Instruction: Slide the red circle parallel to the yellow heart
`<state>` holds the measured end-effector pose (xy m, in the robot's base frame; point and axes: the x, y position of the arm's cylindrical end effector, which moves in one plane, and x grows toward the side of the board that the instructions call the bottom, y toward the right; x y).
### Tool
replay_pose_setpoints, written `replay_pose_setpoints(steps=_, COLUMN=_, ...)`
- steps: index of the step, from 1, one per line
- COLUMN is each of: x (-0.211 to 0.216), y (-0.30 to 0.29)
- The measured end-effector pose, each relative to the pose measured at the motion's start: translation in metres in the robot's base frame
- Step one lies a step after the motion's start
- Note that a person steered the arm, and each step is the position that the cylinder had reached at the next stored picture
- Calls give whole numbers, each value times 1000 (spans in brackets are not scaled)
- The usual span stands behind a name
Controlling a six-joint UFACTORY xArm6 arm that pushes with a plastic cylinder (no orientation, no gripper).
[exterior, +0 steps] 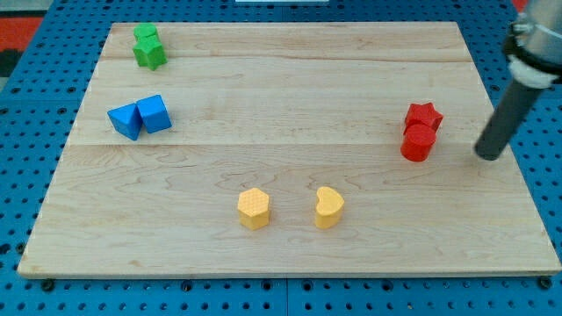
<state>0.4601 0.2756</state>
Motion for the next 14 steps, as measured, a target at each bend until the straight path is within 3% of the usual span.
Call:
replay_pose_setpoints(steps=1, x=-40, y=-18)
replay_pose_setpoints(steps=2, x=-47, y=-77)
replay_pose_setpoints(steps=3, x=-43, y=-93)
replay_pose_setpoints(steps=5, x=14, y=-64)
replay_pose_setpoints(steps=6, x=-10, y=-66)
replay_pose_setpoints(steps=7, x=-14, y=-104)
replay_pose_setpoints(steps=9, x=21, y=-120)
replay_pose_setpoints(steps=10, x=19, y=-169)
replay_pose_setpoints(steps=11, x=33, y=-174)
replay_pose_setpoints(steps=13, x=33, y=-123)
replay_pose_setpoints(steps=14, x=59, y=-112)
